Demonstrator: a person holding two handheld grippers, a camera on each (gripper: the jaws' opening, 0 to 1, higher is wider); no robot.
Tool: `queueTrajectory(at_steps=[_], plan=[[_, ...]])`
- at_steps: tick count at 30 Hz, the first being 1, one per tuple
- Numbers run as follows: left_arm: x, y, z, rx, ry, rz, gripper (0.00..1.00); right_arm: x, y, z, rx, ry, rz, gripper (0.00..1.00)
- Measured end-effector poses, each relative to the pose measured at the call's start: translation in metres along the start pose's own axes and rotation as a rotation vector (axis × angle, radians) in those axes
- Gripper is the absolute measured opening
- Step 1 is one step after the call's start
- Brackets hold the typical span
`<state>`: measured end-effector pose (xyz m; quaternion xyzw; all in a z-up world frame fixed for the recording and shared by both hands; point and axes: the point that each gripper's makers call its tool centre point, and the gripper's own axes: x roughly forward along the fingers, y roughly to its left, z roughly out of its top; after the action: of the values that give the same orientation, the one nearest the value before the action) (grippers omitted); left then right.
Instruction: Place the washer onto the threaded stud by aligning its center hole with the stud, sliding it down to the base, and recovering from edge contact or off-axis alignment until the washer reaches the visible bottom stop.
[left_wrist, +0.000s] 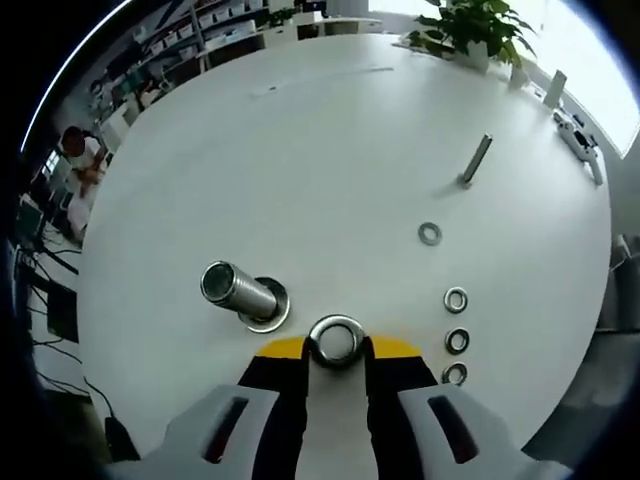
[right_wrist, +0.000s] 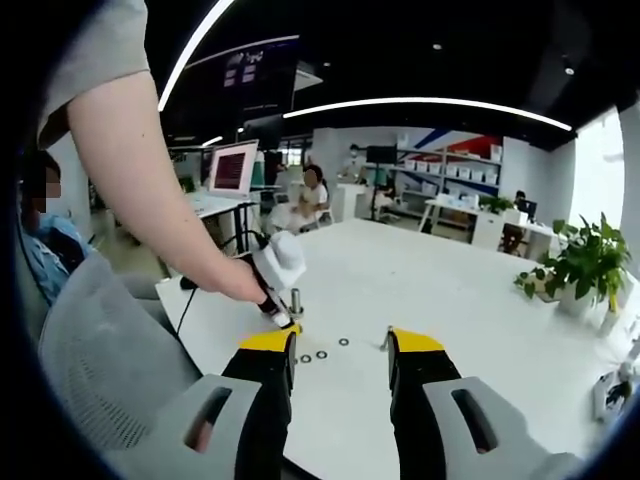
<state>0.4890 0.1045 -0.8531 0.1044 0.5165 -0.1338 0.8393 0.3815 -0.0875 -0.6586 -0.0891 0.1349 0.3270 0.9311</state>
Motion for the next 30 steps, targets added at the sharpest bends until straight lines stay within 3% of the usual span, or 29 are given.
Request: queueTrajectory(at_steps=[5,9,21,30], plan=[[-0.003,0.004,0.004,0.072,-0.007,0.019,0.19,0.0,0.0,0.0,-0.002,0.001,0.001,0.39],[-0.005,0.003,0.001,0.057,-0.004,0.012,0.19,0.0,0.0,-0.001,-0.001,0.002,0.002,0.39],[-0.016,0.011,0.011,0.025,-0.068,0.007,0.19,0.001,0.002,-0.001,-0.002,0.005,0.006,0.39],[-0.032,0.01,0.022,0.052,-0.114,-0.007,0.19,0.001,0.004,0.0,-0.011,0.002,0.014,0.39]])
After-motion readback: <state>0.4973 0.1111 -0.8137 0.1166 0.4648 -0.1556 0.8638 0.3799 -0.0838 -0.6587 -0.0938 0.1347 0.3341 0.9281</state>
